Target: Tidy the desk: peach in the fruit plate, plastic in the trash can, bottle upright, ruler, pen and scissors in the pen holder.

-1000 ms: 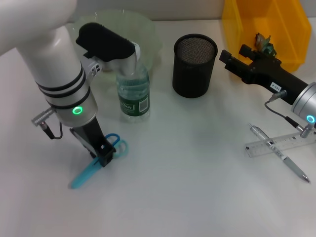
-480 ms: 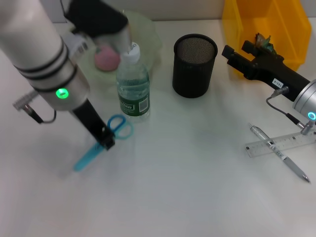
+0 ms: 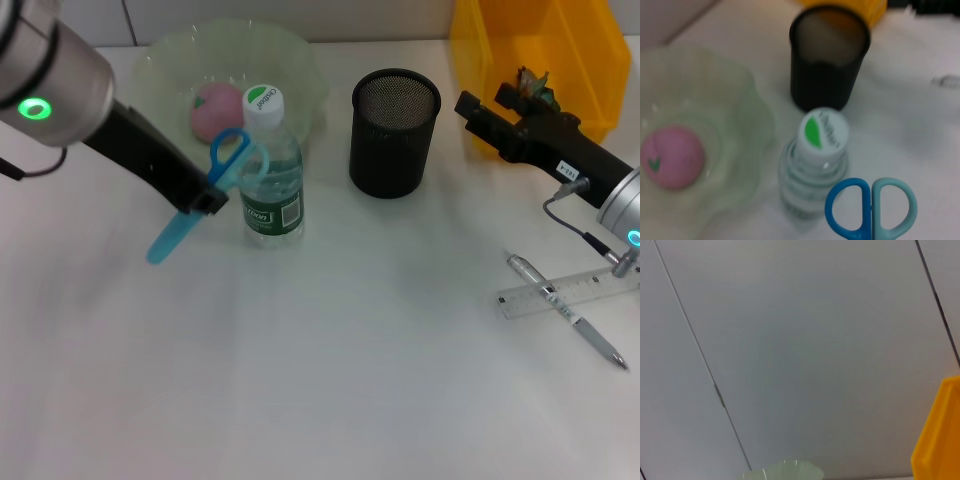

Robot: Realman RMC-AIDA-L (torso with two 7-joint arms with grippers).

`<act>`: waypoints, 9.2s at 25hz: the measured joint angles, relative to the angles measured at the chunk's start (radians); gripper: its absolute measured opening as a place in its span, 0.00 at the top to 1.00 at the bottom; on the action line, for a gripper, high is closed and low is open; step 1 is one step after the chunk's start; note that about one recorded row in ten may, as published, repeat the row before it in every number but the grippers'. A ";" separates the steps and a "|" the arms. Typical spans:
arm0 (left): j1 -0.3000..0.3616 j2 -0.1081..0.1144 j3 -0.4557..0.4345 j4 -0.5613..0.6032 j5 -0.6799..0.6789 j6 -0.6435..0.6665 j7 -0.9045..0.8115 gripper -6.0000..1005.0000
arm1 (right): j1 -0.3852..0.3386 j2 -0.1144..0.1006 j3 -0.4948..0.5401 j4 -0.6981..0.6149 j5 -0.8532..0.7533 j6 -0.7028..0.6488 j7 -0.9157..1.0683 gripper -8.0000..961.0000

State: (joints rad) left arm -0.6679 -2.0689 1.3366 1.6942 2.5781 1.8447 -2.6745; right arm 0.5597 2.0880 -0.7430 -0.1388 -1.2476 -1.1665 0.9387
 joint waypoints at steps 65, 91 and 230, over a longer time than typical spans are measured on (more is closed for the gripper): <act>0.255 -0.002 -0.141 -0.963 -1.184 -0.070 1.326 0.75 | 0.002 -0.035 -0.296 -0.501 -0.407 -0.639 0.472 0.25; 0.234 -0.002 -0.142 -0.965 -1.187 -0.069 1.329 0.75 | 0.007 -0.014 -0.301 -0.503 -0.425 -0.639 0.464 0.58; 0.273 0.013 -0.231 -0.960 -1.178 -0.193 1.315 0.27 | 0.069 0.003 -0.311 -0.212 0.042 0.098 -0.010 0.34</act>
State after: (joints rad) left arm -0.3953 -2.0554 1.1059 0.7339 1.4005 1.6521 -1.3591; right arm 0.6289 2.0908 -1.0543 -0.3507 -1.2055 -1.0686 0.9289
